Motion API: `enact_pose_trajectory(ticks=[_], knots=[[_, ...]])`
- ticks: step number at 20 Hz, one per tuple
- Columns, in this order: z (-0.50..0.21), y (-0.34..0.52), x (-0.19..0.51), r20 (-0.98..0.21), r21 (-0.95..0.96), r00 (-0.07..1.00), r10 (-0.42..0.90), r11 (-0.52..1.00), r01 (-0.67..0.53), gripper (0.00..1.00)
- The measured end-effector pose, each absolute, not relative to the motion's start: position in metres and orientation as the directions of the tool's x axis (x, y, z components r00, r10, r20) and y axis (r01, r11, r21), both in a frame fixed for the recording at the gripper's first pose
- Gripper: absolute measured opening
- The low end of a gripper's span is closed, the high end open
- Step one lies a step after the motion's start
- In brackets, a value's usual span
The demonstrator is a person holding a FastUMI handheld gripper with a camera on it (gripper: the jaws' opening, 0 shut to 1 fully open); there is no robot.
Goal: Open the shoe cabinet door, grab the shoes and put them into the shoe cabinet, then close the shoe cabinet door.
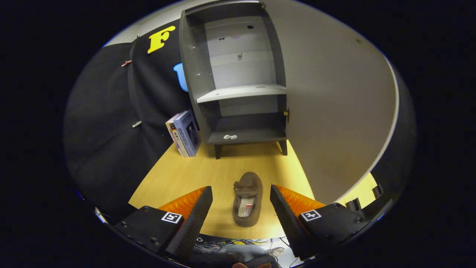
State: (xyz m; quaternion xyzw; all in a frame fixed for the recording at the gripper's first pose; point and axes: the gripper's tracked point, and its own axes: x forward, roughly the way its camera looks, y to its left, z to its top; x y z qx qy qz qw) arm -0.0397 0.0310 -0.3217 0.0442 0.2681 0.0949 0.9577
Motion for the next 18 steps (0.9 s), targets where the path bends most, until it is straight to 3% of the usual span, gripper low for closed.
enact_pose_trajectory(ticks=[8, 16, 17, 18], knots=[[-0.430, 0.073, -0.009, -0.619, 0.163, 0.750, 0.233, 0.972, -0.167, 0.99], [-0.505, 0.083, 0.027, -0.677, 0.193, 0.709, 0.197, 0.977, -0.087, 0.98], [-0.510, 0.083, 0.034, -0.677, 0.190, 0.713, 0.186, 0.979, -0.075, 0.96], [-0.515, 0.084, 0.042, -0.671, 0.182, 0.721, 0.173, 0.981, -0.066, 0.87]])
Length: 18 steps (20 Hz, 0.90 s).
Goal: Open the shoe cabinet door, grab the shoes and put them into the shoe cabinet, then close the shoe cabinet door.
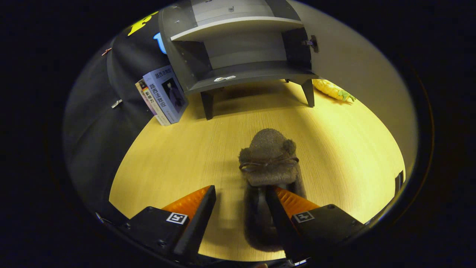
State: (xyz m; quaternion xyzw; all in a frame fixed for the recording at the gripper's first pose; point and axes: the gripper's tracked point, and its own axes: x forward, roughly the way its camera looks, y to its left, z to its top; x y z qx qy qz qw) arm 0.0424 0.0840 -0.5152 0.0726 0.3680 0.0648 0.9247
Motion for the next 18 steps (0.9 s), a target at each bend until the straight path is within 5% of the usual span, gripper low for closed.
enact_pose_trajectory(ticks=[5, 8, 11, 18], knots=[[-0.530, 0.074, 0.081, -0.627, 0.105, 0.774, 0.082, 0.994, -0.020, 0.71], [-0.534, 0.067, 0.087, -0.602, 0.055, 0.796, 0.059, 0.998, -0.032, 0.30], [-0.531, 0.065, 0.088, -0.590, 0.021, 0.806, 0.045, 0.999, -0.040, 0.08], [-0.457, 0.055, 0.094, -0.545, 0.035, 0.836, 0.057, 0.998, -0.046, 0.08]])
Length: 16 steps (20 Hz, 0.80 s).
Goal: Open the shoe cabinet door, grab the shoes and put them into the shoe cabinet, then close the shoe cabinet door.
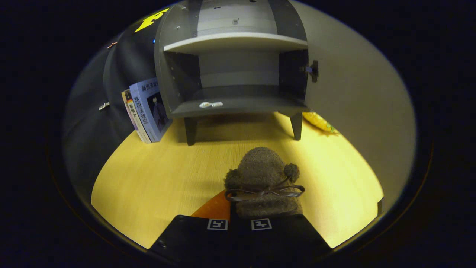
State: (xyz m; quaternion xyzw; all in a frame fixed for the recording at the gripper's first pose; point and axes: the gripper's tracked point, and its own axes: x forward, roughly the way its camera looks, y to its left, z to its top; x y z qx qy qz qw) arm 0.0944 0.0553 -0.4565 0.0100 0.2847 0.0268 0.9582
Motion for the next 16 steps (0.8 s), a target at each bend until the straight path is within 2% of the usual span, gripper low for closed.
enact_pose_trajectory(ticks=[8, 16], knots=[[-0.310, 0.063, 0.104, -0.514, 0.096, 0.849, 0.122, 0.992, -0.085, 0.08], [-0.179, 0.078, 0.168, -0.408, 0.096, 0.900, 0.155, 0.987, -0.126, 0.08]])
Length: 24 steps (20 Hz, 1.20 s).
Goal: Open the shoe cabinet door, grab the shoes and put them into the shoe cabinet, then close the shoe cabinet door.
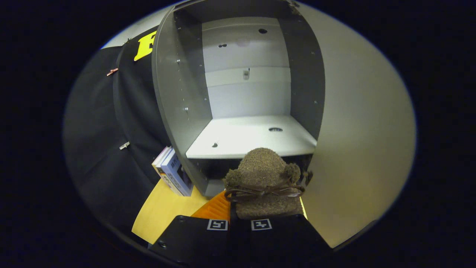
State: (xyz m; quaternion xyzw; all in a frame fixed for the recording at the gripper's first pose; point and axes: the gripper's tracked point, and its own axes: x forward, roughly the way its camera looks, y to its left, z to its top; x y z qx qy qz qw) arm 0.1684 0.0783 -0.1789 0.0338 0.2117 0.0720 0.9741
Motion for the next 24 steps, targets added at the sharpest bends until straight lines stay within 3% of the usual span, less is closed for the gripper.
enact_pose_trajectory(ticks=[3, 10, 18, 24], knots=[[-0.141, 0.088, 0.205, -0.349, 0.115, 0.925, 0.151, 0.986, -0.118, 0.08], [-0.120, 0.110, 0.287, -0.385, 0.142, 0.904, 0.185, 0.980, -0.140, 0.08], [-0.145, 0.103, 0.394, -0.454, 0.110, 0.883, 0.121, 0.991, -0.078, 0.08], [-0.179, 0.104, 0.433, -0.528, 0.145, 0.841, 0.118, 0.988, -0.048, 0.09]])
